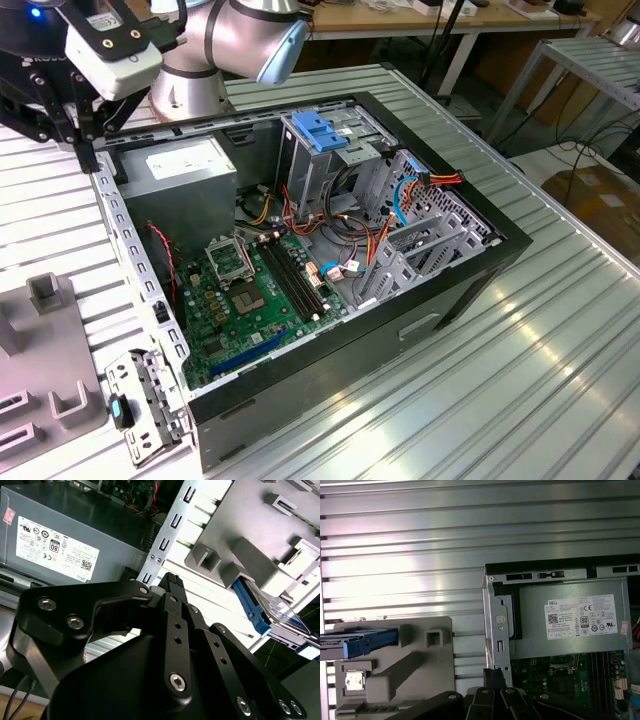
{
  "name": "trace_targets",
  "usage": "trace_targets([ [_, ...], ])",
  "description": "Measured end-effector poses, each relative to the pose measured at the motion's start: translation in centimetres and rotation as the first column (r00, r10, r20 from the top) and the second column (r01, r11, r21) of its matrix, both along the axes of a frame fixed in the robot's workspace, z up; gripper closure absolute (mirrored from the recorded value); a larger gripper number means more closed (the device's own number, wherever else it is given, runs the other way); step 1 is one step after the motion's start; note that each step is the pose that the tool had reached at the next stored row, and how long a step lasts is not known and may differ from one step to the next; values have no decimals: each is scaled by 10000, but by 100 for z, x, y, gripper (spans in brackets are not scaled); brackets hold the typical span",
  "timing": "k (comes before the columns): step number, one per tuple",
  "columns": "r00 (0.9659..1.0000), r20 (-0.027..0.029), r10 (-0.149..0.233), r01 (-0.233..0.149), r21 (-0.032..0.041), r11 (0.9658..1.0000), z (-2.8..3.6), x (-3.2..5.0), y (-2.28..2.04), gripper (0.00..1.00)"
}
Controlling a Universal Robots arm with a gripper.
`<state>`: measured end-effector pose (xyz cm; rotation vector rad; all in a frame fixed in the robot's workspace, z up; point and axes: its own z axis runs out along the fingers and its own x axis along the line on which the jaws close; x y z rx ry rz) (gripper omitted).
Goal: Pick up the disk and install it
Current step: 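Reach for the disk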
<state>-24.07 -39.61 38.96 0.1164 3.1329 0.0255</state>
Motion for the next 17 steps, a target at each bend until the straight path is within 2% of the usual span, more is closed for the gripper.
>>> trace_targets([
  [17, 9998, -214, 0, 0, 0, 10000, -40, -281, 0, 89],
])
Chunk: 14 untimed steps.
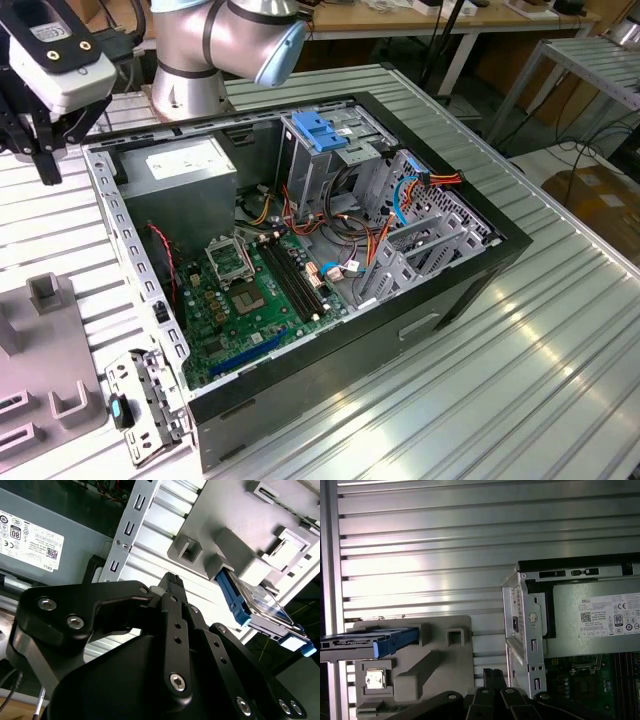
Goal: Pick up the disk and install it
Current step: 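Reach for the disk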
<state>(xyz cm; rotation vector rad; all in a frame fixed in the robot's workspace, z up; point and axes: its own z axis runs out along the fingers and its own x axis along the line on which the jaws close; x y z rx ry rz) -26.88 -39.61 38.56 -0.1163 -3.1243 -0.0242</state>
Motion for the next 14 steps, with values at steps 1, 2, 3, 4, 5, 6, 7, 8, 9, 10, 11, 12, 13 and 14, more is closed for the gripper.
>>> trace_targets([
  [1, 10000, -12, 1, -1, -1, 10000, -2, -15, 0, 89],
  [2, 10000, -22, 1, -1, -1, 10000, -4, -29, 0, 89],
  [3, 10000, -31, 0, 0, 0, 10000, -6, -41, 0, 89],
  [4, 10000, -48, 1, -1, 0, 10000, -9, -62, 0, 89],
  [5, 10000, -58, 1, -1, -1, 10000, -11, -75, 0, 89],
  [6, 10000, -67, 1, -1, 0, 10000, -13, -87, 0, 89],
  [7, 10000, -89, 1, -1, 0, 10000, -16, -112, 0, 89],
  [8, 9999, -117, 1, -1, -1, 10000, -21, -145, 0, 89],
  [9, 9999, -139, 0, 0, 0, 10000, -25, -172, 0, 89],
  [10, 9999, -147, 0, 0, 0, 10000, -27, -182, 0, 89],
  [11, 9999, -159, 0, 0, 0, 10000, -28, -196, 0, 89],
  [12, 9999, -171, 0, 0, 0, 10000, -30, -210, 0, 89],
  [13, 9998, -181, 0, 0, 0, 10000, -32, -222, 0, 89],
  [14, 9998, -195, 1, -1, 0, 10000, -34, -239, 0, 89],
])
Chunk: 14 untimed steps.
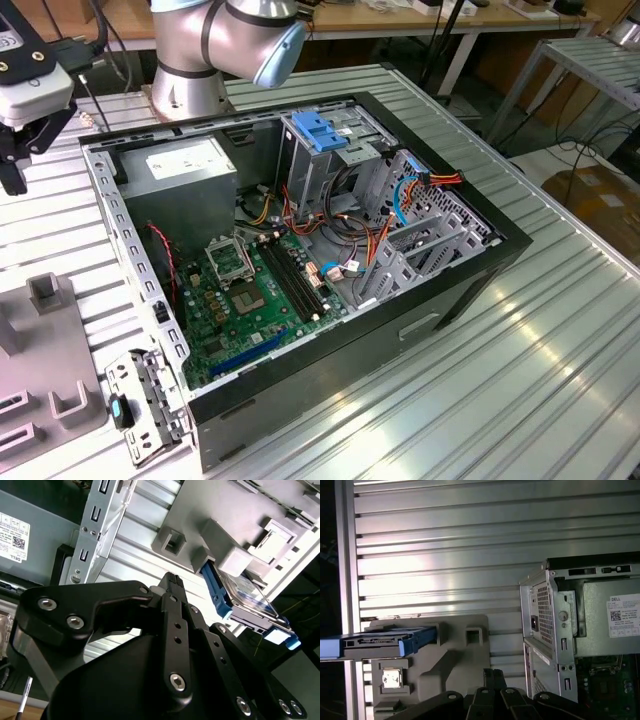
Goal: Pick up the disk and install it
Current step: 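Reach for the disk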
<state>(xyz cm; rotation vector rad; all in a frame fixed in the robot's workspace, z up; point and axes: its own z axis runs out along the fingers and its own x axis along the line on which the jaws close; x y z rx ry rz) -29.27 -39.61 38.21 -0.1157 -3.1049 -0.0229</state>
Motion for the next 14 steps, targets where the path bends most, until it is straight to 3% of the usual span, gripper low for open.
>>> trace_targets([
  [14, 9998, -191, -1, 1, 0, 10000, -34, -260, 0, 89],
])
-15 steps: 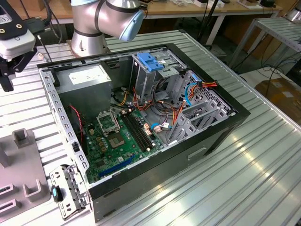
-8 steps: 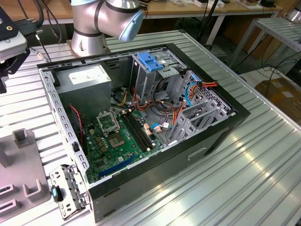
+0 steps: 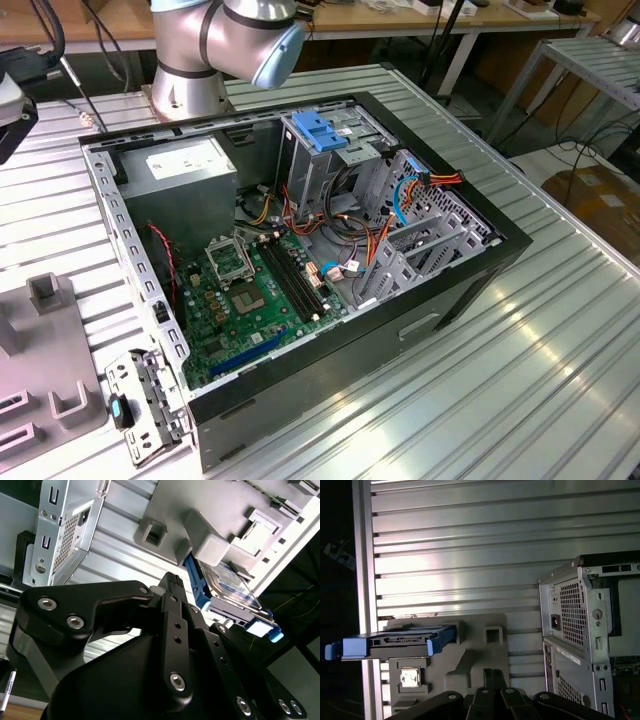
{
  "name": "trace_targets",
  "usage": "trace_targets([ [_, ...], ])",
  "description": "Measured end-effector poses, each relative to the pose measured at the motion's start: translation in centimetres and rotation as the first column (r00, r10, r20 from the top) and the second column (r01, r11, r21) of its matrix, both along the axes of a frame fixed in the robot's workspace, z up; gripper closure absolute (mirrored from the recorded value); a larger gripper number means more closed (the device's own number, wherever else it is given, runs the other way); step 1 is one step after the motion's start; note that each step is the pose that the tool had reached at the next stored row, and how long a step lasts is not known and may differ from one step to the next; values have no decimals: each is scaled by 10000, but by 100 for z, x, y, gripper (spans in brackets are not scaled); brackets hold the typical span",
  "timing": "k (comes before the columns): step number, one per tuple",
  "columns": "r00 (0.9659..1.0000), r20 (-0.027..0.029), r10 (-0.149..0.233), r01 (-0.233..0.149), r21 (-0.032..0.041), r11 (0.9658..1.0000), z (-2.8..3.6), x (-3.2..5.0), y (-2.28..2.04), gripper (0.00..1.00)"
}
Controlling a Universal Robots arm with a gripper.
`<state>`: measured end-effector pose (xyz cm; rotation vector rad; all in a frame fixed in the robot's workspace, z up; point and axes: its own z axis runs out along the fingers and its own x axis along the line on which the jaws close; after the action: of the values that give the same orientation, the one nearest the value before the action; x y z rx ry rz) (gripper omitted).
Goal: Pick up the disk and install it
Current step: 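Reach for the disk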
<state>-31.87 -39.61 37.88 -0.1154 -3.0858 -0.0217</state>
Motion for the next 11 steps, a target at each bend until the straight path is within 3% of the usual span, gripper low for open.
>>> trace_targets([
  [11, 9999, -140, 1, -1, 0, 10000, -22, -173, 0, 89],
])
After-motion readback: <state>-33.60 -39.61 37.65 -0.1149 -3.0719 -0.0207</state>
